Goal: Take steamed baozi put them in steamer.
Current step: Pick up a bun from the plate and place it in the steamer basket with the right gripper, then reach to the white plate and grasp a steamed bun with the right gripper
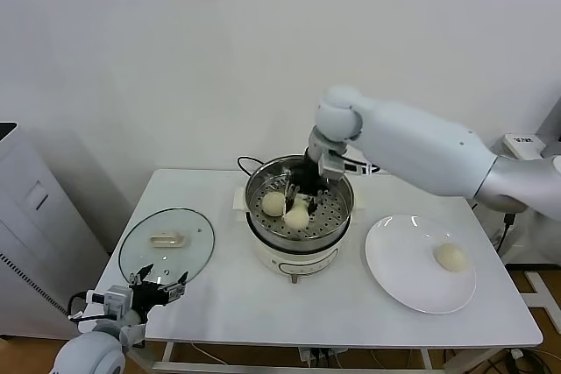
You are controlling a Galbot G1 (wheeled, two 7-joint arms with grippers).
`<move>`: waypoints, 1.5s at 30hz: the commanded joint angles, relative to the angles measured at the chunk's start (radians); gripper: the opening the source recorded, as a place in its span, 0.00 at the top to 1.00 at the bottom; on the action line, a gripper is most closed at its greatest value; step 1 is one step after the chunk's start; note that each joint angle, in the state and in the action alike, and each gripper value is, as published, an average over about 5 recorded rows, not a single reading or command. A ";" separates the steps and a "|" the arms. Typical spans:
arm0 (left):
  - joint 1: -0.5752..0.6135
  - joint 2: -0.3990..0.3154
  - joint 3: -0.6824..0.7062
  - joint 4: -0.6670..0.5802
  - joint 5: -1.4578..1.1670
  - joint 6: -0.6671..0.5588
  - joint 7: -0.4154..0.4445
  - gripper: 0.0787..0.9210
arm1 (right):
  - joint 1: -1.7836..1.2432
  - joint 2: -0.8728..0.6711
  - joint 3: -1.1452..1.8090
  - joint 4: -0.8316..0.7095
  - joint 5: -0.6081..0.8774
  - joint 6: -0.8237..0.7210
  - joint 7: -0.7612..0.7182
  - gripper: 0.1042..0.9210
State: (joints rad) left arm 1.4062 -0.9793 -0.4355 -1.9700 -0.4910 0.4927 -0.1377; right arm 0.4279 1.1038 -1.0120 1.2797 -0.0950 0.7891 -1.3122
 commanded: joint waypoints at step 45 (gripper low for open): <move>0.006 0.007 -0.014 -0.010 -0.005 0.001 -0.001 0.12 | 0.049 -0.242 0.096 -0.570 0.020 -0.414 -0.106 0.12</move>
State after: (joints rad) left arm 1.4126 -0.9741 -0.4484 -1.9826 -0.4932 0.4924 -0.1390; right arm 0.4635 0.9638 -0.8857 0.8913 -0.1283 0.5361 -1.3912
